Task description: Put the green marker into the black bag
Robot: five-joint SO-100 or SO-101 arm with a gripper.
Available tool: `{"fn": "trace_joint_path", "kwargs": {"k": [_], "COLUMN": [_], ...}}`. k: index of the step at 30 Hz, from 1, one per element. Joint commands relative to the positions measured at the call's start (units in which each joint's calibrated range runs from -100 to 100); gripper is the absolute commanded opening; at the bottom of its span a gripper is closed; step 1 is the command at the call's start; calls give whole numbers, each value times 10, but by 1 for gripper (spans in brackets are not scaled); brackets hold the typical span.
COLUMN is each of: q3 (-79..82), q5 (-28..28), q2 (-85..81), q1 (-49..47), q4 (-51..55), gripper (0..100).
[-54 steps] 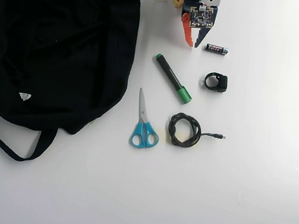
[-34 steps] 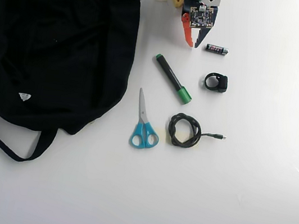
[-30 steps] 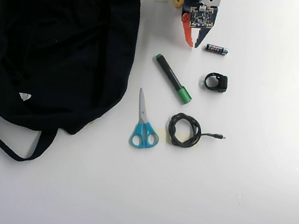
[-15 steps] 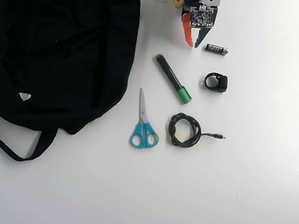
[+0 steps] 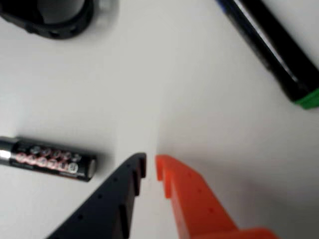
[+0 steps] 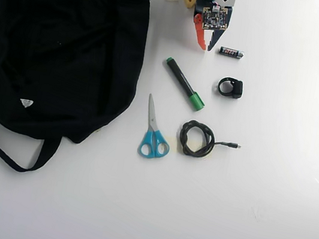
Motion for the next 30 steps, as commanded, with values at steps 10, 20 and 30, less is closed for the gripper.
{"fn": "trace_joint_path", "kwargs": {"k": [10, 20, 30], "q3": [-31, -238, -462], "q5": [-3, -3, 3], "q2": [-2, 151, 369], "q1": [-4, -5, 22], "q4": [-125, -267, -345], "gripper": [2, 2, 2]}}
